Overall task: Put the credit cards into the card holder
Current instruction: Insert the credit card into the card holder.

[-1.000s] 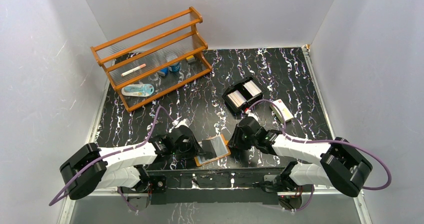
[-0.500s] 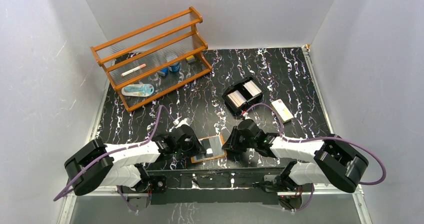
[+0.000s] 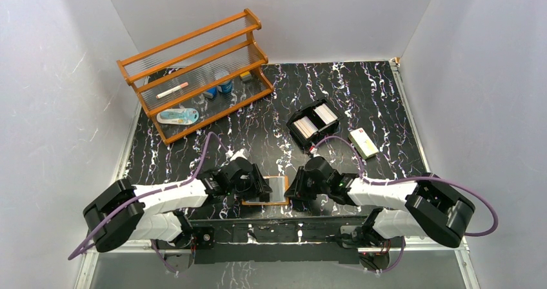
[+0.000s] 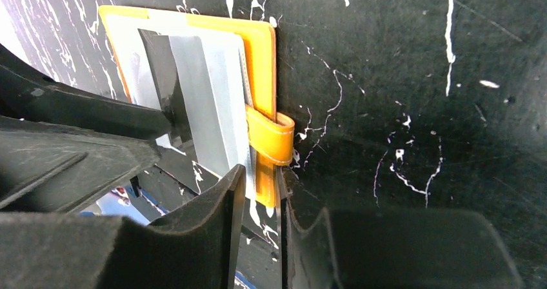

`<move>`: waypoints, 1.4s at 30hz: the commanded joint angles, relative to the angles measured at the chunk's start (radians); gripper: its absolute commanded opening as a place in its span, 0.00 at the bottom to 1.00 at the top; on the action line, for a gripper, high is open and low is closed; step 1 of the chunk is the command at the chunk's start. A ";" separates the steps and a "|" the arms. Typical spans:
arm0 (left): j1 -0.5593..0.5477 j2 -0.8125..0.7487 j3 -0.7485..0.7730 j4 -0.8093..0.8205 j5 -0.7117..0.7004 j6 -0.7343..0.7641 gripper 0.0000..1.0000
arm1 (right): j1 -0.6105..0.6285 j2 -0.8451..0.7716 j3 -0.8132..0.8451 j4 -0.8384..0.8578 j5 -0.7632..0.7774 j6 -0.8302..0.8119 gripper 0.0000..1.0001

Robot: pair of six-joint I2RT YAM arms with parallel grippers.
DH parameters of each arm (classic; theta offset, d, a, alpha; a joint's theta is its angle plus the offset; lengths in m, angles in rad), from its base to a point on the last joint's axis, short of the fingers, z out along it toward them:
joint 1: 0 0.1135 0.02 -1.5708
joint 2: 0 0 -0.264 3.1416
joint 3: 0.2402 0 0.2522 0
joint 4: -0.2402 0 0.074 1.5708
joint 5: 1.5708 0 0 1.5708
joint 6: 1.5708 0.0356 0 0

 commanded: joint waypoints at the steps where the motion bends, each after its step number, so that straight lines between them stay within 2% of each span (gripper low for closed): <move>1: 0.001 -0.064 0.031 -0.086 -0.037 0.019 0.47 | 0.009 -0.040 -0.006 -0.060 0.032 -0.009 0.32; 8: 0.003 -0.067 0.061 -0.122 -0.075 0.075 0.62 | 0.007 -0.107 0.022 -0.140 0.119 -0.076 0.35; 24: 0.002 0.042 0.128 -0.082 -0.068 0.117 0.64 | 0.003 -0.018 0.021 -0.043 0.071 -0.074 0.31; 34: 0.001 0.127 0.149 0.026 0.001 0.113 0.64 | 0.004 0.041 0.018 0.003 0.094 -0.091 0.29; 42: -0.004 0.108 0.131 0.122 0.019 0.130 0.64 | 0.004 0.088 0.020 0.020 0.084 -0.101 0.28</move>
